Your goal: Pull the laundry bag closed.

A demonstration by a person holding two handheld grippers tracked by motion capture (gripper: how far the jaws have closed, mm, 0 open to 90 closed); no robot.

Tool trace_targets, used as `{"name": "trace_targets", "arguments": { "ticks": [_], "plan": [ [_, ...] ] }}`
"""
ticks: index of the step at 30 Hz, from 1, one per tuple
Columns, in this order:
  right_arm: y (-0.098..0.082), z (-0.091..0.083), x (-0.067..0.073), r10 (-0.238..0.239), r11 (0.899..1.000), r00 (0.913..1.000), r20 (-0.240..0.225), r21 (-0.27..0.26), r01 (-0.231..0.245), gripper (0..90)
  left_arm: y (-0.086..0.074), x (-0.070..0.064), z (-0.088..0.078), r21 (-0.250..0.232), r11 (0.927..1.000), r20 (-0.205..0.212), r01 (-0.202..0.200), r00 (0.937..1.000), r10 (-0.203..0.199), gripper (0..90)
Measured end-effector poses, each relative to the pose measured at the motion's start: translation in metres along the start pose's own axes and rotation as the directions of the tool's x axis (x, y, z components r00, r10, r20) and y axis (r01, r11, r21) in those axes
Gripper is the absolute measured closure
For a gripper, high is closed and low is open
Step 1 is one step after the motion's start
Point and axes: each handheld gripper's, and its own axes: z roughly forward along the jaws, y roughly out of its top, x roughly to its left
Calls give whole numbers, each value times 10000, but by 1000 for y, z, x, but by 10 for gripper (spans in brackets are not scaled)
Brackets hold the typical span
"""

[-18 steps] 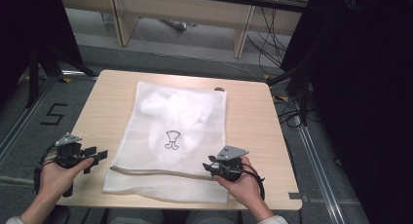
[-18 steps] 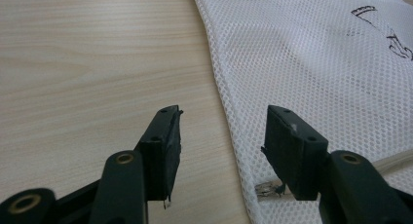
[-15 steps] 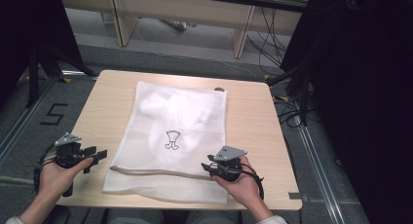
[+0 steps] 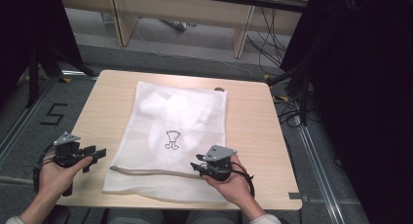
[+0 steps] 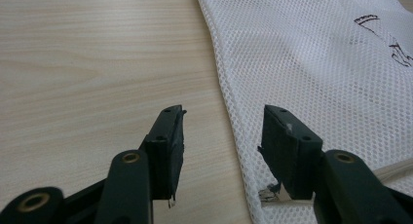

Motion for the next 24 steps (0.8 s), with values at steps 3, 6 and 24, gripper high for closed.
{"name": "trace_targets", "arguments": {
  "ticks": [3, 6, 24],
  "plan": [
    [6, 5, 5, -173, 9998, 9997, -189, -68, 172, 645, 0, 0, 0, -14, 10000, -18, -6, 10000, 6, 498],
    [13, 11, 11, -134, 9999, 9993, -344, -12, 134, 647, 0, 1, 0, -22, 10000, -3, 16, 10000, -16, 498],
    [41, 42, 34, -1092, 9940, 9898, -910, -15, 1095, 648, 0, 0, -1, -70, 9998, -16, 187, 9998, -187, 487]
  ]
}}
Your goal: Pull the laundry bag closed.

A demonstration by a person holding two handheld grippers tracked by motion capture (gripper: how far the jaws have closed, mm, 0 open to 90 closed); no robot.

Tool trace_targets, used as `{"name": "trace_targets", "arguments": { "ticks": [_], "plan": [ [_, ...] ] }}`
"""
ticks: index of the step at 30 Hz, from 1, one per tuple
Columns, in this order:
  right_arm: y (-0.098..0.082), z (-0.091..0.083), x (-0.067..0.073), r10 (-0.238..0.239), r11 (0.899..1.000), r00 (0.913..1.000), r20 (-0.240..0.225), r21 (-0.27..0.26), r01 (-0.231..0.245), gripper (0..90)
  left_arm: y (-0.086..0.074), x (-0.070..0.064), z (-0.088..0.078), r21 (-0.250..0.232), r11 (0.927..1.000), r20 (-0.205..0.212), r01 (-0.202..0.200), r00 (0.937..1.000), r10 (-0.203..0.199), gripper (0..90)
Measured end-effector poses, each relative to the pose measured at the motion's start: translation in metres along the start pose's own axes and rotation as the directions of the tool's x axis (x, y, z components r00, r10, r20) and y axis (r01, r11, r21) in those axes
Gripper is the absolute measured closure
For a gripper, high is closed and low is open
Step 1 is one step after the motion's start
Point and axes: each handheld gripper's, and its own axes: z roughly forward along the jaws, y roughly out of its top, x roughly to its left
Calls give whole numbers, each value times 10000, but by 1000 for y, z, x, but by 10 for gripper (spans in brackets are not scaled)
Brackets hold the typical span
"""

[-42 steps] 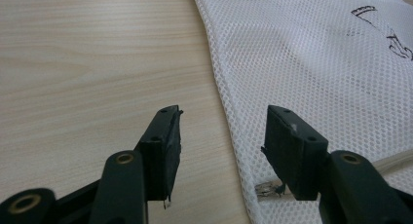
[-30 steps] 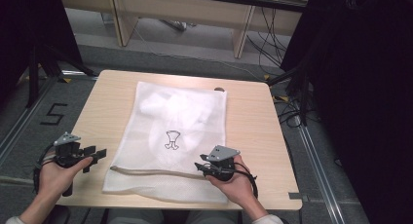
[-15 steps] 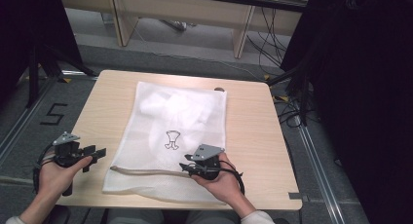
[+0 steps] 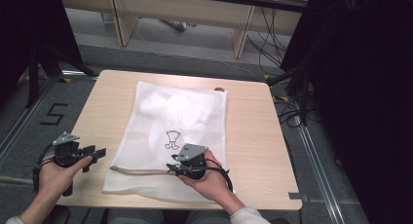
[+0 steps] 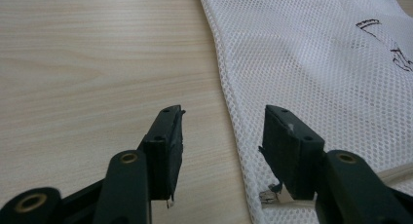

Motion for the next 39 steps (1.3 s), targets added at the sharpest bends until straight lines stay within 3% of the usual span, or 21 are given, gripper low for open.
{"name": "trace_targets", "arguments": {
  "ticks": [3, 5, 8, 9, 11, 14, 15, 16, 27, 39],
  "plan": [
    [5, 5, 4, 67, 10000, 9999, -85, 42, -67, 647, 0, 0, 0, -16, 10000, 20, 36, 10000, -36, 488],
    [8, 9, 5, -194, 9998, 9996, -204, 14, 195, 647, 0, 1, 0, -25, 10000, -6, 23, 10000, -23, 487],
    [13, 14, 9, -45, 9999, 9995, -306, 91, 47, 647, 0, 1, 0, -33, 10000, -26, 50, 10000, -50, 487],
    [15, 17, 10, -247, 9997, 9990, -366, 44, 249, 647, 0, 1, 0, -38, 10000, -26, 50, 10000, -50, 487],
    [17, 20, 12, -143, 9998, 9991, -403, 108, 147, 647, 0, 1, -1, -29, 10000, -5, 30, 10000, -30, 487],
    [20, 26, 14, -361, 9993, 9980, -515, 109, 367, 647, 0, 1, -1, -30, 10000, -41, 34, 10000, -34, 487],
    [21, 27, 16, -207, 9996, 9984, -522, 166, 216, 647, 0, 1, -1, -45, 10000, -51, 36, 10000, -36, 487],
    [23, 29, 16, -411, 9990, 9973, -603, 122, 419, 647, 0, 1, -1, -49, 10000, -56, 41, 10000, -41, 487],
    [34, 47, 29, -377, 9987, 9951, -912, 312, 406, 654, 0, 2, -1, -157, 9999, -173, 34, 9998, -37, 483],
    [59, 78, 43, -757, 9966, 9868, -1434, 227, 797, 677, 0, 3, -3, -123, 9999, -296, 78, 9995, -82, 490]
  ]
}}
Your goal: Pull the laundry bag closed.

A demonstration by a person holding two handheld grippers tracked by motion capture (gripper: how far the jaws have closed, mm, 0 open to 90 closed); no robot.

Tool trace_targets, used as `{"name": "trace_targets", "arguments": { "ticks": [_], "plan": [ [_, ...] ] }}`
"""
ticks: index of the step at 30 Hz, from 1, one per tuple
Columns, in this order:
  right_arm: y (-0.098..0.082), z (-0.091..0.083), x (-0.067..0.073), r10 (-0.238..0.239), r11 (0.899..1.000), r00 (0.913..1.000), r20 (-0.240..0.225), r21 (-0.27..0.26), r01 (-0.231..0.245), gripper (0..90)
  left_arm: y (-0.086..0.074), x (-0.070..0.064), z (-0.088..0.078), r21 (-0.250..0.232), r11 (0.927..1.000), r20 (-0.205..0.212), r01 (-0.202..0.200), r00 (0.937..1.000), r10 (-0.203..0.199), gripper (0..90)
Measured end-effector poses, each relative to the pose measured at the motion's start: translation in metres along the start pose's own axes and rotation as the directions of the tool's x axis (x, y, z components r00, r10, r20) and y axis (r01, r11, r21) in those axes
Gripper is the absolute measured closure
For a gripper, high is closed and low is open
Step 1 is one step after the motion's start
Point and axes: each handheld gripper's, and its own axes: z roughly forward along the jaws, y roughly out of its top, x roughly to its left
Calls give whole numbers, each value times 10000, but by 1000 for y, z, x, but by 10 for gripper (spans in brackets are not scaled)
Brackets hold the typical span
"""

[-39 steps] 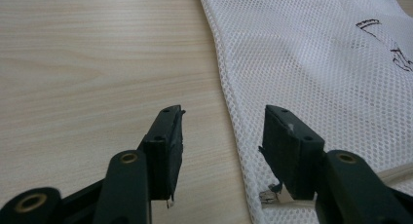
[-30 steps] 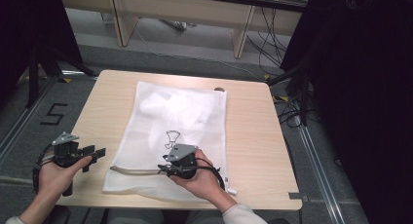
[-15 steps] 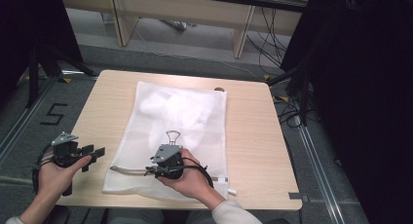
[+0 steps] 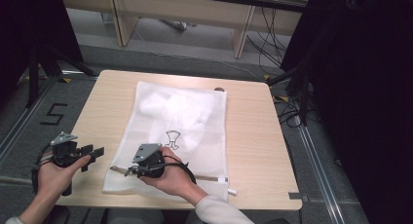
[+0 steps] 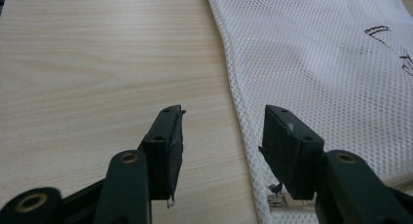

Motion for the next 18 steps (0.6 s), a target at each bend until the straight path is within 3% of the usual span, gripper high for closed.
{"name": "trace_targets", "arguments": {
  "ticks": [18],
  "plan": [
    [17, 44, 2, 164, 9990, 9989, -445, 411, -146, 748, 0, 2, -1, -63, 10000, -19, 19, 10000, -20, 499]
  ]
}}
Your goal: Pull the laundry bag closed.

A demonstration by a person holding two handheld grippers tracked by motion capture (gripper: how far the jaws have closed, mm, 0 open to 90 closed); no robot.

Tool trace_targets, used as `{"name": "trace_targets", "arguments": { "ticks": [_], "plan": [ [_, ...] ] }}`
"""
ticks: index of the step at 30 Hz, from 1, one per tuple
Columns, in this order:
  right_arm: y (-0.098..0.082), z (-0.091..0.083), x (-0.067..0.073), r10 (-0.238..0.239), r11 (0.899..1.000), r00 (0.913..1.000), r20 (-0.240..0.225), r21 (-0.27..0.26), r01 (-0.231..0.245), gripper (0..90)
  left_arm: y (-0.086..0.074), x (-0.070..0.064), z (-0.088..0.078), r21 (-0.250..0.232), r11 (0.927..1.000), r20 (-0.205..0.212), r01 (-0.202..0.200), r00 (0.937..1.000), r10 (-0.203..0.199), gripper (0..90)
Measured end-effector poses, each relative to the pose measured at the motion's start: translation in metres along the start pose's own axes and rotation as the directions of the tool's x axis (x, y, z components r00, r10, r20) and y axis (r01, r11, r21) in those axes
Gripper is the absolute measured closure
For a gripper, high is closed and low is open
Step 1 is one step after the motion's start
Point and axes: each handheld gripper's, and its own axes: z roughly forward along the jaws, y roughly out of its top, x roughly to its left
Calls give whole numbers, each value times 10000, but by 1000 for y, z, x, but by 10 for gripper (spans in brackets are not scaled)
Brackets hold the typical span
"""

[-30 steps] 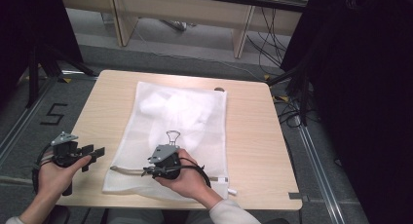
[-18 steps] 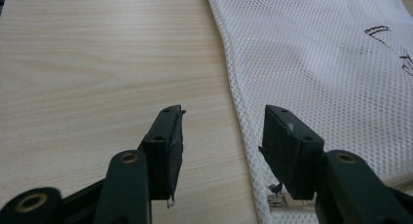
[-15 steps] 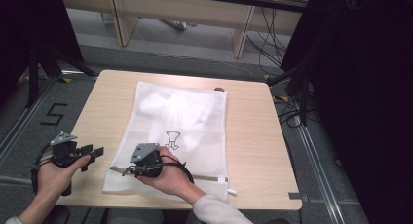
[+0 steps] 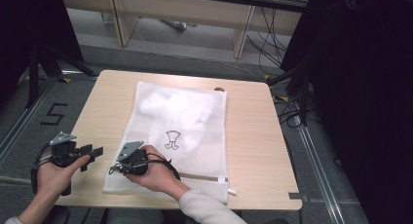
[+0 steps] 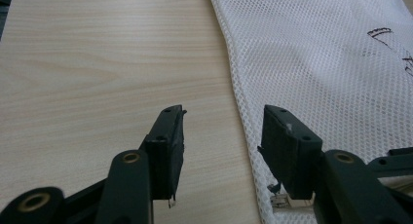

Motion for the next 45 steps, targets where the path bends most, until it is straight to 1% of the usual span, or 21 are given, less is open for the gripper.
{"name": "trace_targets", "arguments": {
  "ticks": [1, 2, 3, 6, 8, 15, 17, 18, 19, 21, 25, 27, 28, 31, 33, 34, 35, 36, 37, 43, 45],
  "plan": [
    [1, 2, -1, -73, 9999, 10000, 16, 118, 73, 748, 0, 0, 0, -8, 10000, -4, 2, 10000, -2, 499],
    [2, 4, 0, 100, 9999, 9999, -6, 61, -100, 748, 0, 0, 0, -13, 10000, -3, 3, 10000, -3, 499],
    [3, 6, -2, -38, 9999, 10000, -35, 120, 39, 748, 0, 0, 0, -12, 10000, -9, 8, 10000, -8, 500],
    [5, 12, -2, 24, 9996, 10000, -46, 276, -22, 751, 0, 1, 0, -17, 10000, -14, 14, 10000, -14, 500],
    [6, 17, -4, 60, 9997, 10000, -48, 227, -59, 755, 0, 1, -1, -32, 10000, -26, 21, 10000, -22, 501],
    [7, 30, -5, 439, 9982, 9986, -301, 411, -426, 770, 0, 1, -2, -2, 10000, -66, 15, 10000, -15, 503],
    [8, 31, -5, 415, 9980, 9987, -295, 496, -400, 773, 0, 2, -3, 5, 10000, -59, 29, 10000, -29, 502],
    [8, 32, -5, 557, 9971, 9979, -327, 536, -539, 775, -1, 2, -3, -39, 10000, -22, 39, 10000, -39, 502],
    [8, 33, -6, 422, 9976, 9985, -362, 557, -401, 779, -1, 2, -4, -9, 10000, -58, 31, 10000, -31, 502],
    [9, 35, -6, 688, 9962, 9969, -387, 568, -665, 784, -1, 3, -5, -79, 10000, -10, 51, 10000, -51, 502],
    [8, 39, -6, 758, 9952, 9957, -523, 661, -723, 804, -1, 2, -5, -32, 10000, 36, 48, 10000, -48, 502],
    [8, 40, -7, 625, 9963, 9965, -551, 620, -591, 817, -1, 2, -6, -17, 10000, -5, 49, 10000, -49, 502],
    [8, 39, -7, 800, 9950, 9955, -511, 644, -766, 818, -2, 2, -6, -41, 10000, 60, 53, 10000, -53, 502],
    [8, 35, -10, 812, 9954, 9946, -654, 554, -776, 819, -3, 1, -7, -37, 9999, 261, 100, 9996, -99, 497],
    [9, 33, -10, 1100, 9930, 9914, -704, 499, -1066, 819, -3, 0, -9, -68, 9998, 505, 190, 9985, -186, 491],
    [10, 30, -10, 1266, 9905, 9893, -729, 628, -1221, 819, -3, -1, -10, -42, 9998, 548, 179, 9983, -177, 489],
    [11, 29, -13, 1015, 9941, 9921, -737, 463, -983, 819, -4, -2, -10, -55, 9998, 605, 169, 9980, -165, 487],
    [12, 27, -14, 977, 9945, 9924, -748, 455, -945, 820, -5, -3, -11, -68, 9999, 680, 149, 9976, -144, 484],
    [12, 26, -14, 1087, 9935, 9911, -763, 423, -1057, 820, -6, -3, -12, -45, 9998, 786, 171, 9968, -167, 482],
    [17, 18, -17, 1107, 9936, 9912, -729, 328, -1085, 820, -10, -5, -13, 266, 9996, 1273, 130, 9917, -163, 476],
    [19, 13, -18, 1194, 9928, 9904, -697, 224, -1181, 820, -11, -4, -10, 510, 9986, 1571, 130, 9874, -209, 473]
  ]
}}
